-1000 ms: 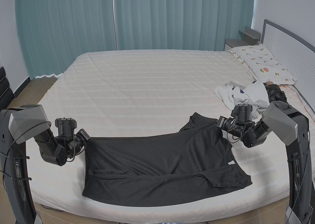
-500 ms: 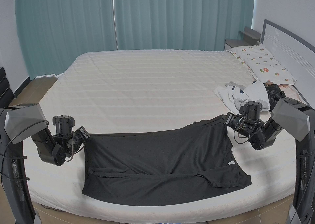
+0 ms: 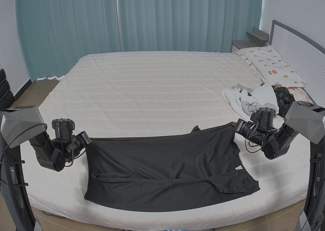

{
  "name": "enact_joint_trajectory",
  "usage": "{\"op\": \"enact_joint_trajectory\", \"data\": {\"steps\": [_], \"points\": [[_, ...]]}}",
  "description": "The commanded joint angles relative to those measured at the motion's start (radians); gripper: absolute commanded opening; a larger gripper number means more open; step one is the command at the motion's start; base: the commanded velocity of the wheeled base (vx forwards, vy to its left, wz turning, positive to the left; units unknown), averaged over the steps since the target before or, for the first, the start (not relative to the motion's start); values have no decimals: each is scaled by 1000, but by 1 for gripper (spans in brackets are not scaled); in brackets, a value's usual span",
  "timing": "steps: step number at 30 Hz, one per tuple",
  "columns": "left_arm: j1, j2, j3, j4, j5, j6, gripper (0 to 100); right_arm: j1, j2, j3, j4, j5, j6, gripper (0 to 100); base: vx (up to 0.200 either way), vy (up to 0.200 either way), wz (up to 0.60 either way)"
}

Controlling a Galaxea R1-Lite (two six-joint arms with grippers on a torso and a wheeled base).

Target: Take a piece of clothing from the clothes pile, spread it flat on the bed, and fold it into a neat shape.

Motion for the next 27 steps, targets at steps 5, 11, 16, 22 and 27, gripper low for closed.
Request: {"op": "enact_joint_trajectory", "data": {"steps": [5, 11, 16, 22, 27], "points": [[-3, 0, -1, -1, 1, 20, 0, -7, -49, 36, -4, 11, 0, 0, 0, 0, 0], [-2, 1, -15, -2, 2, 10, 0, -1, -47, 20, -4, 10, 0, 0, 0, 0, 0], [1, 33, -34, -4, 2, 16, 0, 2, -17, 20, -2, 8, -1, 0, 0, 0, 0], [6, 64, -57, -4, 2, 18, 0, 7, -9, 43, -2, 8, -3, 0, 0, 0, 0], [4, 64, -44, -4, -1, 21, 0, 0, -9, 69, 2, 14, -1, 0, 0, 0, 0]]}}
